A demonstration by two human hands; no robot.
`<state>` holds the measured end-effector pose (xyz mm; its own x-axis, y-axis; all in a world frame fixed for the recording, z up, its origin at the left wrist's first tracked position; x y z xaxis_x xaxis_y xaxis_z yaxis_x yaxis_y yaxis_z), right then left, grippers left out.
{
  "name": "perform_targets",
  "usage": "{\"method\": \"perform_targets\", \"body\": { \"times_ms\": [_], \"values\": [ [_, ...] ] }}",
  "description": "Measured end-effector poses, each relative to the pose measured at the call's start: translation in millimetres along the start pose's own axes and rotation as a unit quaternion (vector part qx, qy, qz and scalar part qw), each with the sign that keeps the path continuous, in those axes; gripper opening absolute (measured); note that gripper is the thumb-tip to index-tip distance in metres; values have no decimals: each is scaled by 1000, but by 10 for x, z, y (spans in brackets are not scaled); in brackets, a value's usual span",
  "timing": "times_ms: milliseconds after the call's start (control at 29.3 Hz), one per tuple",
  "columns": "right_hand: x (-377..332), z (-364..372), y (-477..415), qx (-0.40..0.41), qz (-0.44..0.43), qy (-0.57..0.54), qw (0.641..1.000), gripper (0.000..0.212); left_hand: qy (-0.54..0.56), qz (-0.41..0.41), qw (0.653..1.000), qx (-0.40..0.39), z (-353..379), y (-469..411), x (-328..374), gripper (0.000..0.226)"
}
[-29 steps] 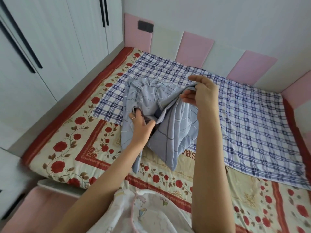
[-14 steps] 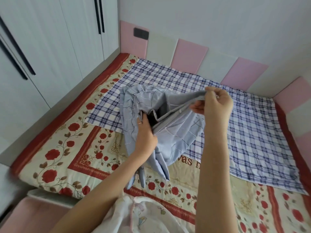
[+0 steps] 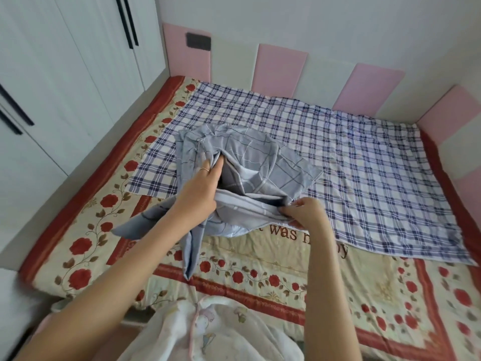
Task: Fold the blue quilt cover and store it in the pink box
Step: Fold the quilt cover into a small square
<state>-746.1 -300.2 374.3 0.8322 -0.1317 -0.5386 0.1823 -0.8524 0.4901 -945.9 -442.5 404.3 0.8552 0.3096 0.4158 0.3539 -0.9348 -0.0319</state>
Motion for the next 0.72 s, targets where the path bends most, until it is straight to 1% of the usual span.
{"method": "perform_targets", "body": {
  "times_ms": [68,137,171,205,239,308,342,376,410,444,513,547,581,649,718],
  "values": [
    [44,147,-87,9,9,56,998,42,-19,13,1000,-8,3,33,9,92],
    [100,276,-112,4,2,171,985,53,-33,18,999,-17,24,49,22,92],
    [96,327,-132,5,-22,213,977,60,-36,21,999,-18,18,57,25,92],
    [82,390,-124,3,-44,210,977,59,-40,27,999,-22,24,68,34,93],
    [70,444,-113,-7,-71,178,981,55,-46,35,998,-28,33,64,45,93],
    [12,573,-75,-46,-122,147,981,51,-48,43,997,-30,43,66,42,94],
    [-17,620,-63,-53,-133,173,974,41,-46,48,997,-26,39,57,39,95],
    [-11,648,-69,-50,-137,202,968,29,-41,51,998,-23,42,60,38,95],
    [-14,612,-85,-31,-124,212,969,22,-40,55,998,-16,44,50,14,95],
    [-5,539,-110,-3,-105,206,973,23,-42,59,997,-6,44,47,-34,94],
    [-26,242,-169,67,-55,159,984,26,-35,87,995,43,47,62,-220,88],
    [-82,53,-181,99,-39,107,989,30,-18,112,991,67,56,80,-315,80],
    [-140,-151,-178,113,-33,37,992,37,-2,137,988,77,92,97,-389,69],
    [-340,-474,-136,107,-38,-104,988,49,17,186,979,79,235,163,-469,43],
    [-573,-623,-3,89,-66,-221,969,47,8,218,972,86,455,251,-518,21]
  ]
}}
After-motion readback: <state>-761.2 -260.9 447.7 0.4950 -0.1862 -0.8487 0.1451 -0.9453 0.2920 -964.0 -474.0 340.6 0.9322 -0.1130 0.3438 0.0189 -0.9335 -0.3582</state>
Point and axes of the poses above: each hand's wrist, its own y-axis away from the middle knuckle, its own z-axis out of the palm, x = y × z, the point moved 1 cm from there along -y, towards the middle knuckle, and after that the axes turned 5 degrees about z, right-handed, at the moved point
